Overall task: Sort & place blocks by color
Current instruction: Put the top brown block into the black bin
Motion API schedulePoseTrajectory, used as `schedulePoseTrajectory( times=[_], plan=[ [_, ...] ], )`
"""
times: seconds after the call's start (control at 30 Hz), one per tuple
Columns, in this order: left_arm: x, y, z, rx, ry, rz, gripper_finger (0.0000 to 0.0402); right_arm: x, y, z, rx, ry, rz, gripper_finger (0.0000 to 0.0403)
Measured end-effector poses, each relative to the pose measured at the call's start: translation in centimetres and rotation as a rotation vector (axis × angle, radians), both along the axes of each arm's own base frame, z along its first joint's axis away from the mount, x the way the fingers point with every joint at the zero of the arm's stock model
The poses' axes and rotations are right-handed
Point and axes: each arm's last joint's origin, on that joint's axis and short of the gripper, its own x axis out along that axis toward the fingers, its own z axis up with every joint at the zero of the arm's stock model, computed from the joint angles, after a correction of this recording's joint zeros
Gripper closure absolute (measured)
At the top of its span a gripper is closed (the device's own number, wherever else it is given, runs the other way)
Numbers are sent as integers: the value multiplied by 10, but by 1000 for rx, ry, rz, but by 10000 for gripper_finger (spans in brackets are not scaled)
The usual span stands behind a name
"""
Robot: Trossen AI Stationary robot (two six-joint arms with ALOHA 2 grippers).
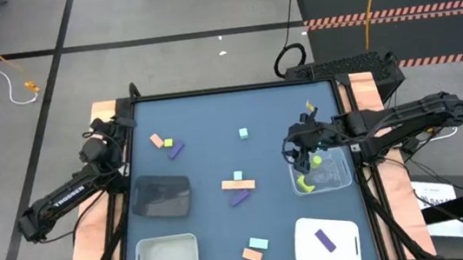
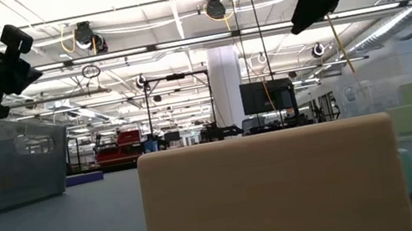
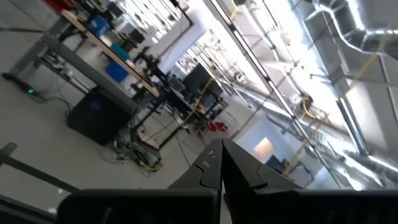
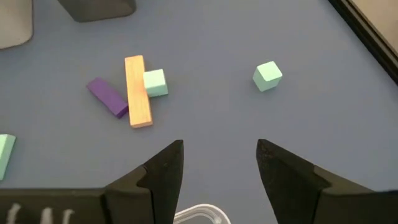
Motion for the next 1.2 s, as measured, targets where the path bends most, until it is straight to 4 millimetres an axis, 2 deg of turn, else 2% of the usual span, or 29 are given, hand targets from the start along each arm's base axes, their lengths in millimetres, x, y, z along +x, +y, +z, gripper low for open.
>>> schedulePoseTrajectory(
  times=[0.17,0.57,0.8,1.2],
  plan=[
    [0,0,0,5,18,-1,392,-1,0,-9,-4,17,4,211],
    [1,1,-4,-23,50,-11,392,-8,0,-47,-6,77,6,211],
    [2,0,-4,-22,49,-32,392,-1,0,-42,-12,-13,21,211],
    [4,0,-5,-14,68,-81,392,1,0,-40,-24,-39,35,211]
  ],
)
